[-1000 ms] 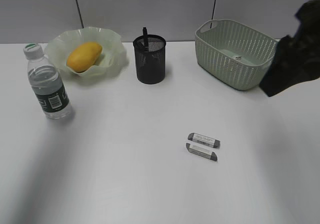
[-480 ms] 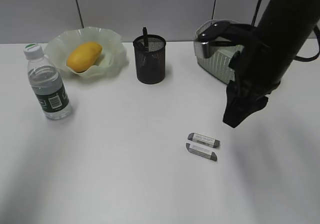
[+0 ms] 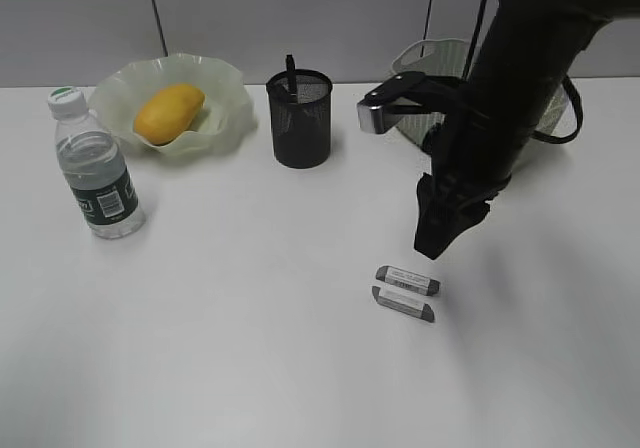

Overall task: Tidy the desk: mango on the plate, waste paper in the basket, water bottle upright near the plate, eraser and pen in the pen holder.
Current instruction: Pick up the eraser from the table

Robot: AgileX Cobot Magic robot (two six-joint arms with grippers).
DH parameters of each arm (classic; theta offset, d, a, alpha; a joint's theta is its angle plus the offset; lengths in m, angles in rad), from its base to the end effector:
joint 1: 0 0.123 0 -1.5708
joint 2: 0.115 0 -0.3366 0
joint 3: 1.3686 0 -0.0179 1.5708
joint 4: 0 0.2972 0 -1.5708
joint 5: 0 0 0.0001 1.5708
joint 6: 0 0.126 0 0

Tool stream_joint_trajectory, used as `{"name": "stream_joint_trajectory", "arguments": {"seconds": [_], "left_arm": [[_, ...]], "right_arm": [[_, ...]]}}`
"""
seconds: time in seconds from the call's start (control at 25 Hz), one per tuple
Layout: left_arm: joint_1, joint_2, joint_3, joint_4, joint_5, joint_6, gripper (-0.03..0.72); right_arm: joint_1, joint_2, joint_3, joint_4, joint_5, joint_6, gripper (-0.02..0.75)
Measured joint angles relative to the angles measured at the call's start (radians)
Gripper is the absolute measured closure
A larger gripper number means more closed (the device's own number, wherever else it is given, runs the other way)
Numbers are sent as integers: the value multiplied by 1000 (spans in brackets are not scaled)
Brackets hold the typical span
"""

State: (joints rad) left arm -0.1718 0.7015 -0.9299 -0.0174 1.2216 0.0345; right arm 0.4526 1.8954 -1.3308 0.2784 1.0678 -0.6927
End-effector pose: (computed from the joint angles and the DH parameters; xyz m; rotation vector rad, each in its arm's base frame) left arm 0.1219 -0.0232 0.3783 0.2548 2.4652 -0.0815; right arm 0.3649 0.2112 0.1848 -1.4875 2.6796 0.3706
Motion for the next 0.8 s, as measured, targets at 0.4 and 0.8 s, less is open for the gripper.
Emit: {"name": "stream_joint_trajectory", "arguments": {"seconds": [0.4,0.8], "left_arm": [[0,-411,208,-64,4,0,242],[0,-628,221,-69,4,0,242]], "right_arm": [[0,76,-1,-92,-128,-64,489],[23,93,-1,-99,-190,-95,489]]}}
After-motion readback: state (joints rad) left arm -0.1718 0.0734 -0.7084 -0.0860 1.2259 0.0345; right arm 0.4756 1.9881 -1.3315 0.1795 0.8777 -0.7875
